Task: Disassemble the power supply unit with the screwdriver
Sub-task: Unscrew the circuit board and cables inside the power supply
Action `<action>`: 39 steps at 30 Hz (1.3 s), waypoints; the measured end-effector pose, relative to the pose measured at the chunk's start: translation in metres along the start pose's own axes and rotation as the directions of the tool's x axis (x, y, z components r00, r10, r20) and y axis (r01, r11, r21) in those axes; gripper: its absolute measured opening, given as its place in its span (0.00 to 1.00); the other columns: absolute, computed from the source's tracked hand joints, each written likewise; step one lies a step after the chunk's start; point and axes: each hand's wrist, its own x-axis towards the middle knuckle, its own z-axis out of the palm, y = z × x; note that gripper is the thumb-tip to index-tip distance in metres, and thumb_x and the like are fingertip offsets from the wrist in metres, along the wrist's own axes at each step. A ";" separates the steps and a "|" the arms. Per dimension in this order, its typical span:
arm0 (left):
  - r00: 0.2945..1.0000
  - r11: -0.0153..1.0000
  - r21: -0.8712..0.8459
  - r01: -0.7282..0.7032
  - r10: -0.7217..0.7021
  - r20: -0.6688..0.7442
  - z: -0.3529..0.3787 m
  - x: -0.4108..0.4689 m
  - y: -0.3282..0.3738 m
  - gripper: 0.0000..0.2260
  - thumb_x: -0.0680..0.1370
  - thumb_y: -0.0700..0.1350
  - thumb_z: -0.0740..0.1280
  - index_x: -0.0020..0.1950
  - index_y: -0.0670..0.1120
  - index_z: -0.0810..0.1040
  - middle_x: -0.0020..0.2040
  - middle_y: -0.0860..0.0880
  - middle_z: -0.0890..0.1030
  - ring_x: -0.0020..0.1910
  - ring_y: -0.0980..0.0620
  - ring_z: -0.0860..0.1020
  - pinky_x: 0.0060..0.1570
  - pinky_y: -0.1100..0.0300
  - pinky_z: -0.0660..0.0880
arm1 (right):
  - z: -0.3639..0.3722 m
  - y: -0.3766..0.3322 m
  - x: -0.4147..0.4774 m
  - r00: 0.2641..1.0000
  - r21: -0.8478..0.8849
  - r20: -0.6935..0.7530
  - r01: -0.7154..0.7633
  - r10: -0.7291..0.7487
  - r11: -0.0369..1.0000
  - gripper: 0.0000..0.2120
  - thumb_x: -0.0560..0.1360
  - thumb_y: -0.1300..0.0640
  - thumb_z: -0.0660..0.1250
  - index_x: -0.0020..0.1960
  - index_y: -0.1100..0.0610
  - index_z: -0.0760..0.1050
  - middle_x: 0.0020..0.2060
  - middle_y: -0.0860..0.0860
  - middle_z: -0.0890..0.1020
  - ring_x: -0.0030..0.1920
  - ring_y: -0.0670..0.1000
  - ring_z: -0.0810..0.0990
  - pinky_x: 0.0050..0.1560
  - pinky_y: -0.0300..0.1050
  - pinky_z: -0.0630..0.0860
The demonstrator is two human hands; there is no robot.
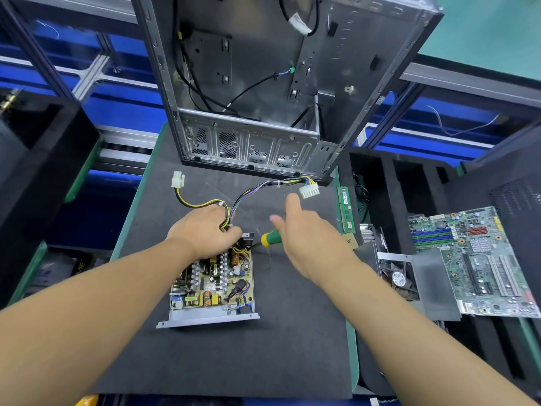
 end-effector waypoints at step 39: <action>1.000 1.000 0.001 0.019 -0.019 -0.012 -0.003 -0.004 0.007 0.12 0.71 0.54 0.58 0.38 0.45 0.69 0.38 0.48 0.70 0.37 0.47 0.71 0.41 0.49 0.75 | 0.007 0.006 0.001 0.996 0.163 -0.075 0.068 -0.057 0.984 0.08 0.82 0.49 0.57 0.54 0.54 0.63 0.48 0.52 0.75 0.45 0.57 0.72 0.39 0.49 0.67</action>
